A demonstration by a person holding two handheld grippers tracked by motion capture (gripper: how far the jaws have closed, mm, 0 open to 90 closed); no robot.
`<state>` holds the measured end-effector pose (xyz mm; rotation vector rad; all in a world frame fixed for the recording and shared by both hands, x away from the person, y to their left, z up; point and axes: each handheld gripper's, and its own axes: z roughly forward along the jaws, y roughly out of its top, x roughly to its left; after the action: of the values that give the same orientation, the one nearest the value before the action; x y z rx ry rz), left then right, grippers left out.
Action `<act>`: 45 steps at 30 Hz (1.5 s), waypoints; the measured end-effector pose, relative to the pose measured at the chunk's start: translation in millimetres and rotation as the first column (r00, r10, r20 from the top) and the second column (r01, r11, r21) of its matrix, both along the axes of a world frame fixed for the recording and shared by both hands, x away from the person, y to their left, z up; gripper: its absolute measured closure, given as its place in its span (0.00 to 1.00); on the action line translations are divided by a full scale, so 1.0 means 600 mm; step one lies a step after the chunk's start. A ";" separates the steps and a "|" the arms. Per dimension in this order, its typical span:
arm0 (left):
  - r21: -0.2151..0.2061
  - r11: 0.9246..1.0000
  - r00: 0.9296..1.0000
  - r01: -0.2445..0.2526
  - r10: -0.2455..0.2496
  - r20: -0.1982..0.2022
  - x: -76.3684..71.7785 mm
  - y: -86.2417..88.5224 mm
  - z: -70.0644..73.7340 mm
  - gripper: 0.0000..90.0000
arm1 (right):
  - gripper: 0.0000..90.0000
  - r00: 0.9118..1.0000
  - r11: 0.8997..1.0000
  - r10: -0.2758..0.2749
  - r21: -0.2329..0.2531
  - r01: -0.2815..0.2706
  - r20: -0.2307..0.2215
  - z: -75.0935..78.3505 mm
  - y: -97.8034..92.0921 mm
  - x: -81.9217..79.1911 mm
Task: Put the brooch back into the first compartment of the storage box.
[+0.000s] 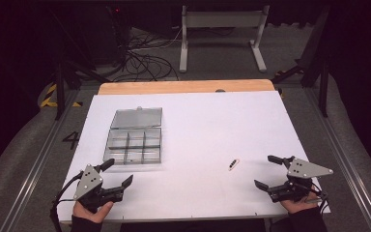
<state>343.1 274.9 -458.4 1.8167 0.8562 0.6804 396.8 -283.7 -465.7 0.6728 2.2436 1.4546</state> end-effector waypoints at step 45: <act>-0.056 0.995 0.995 0.077 -0.080 -0.064 0.041 -0.051 0.041 0.22 | 0.05 1.000 1.000 -0.003 0.005 0.003 -0.028 -0.005 -0.003 0.004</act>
<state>367.5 244.5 -433.8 1.8229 0.8344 0.5449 399.1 -285.5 -468.7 0.7015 2.2595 1.4594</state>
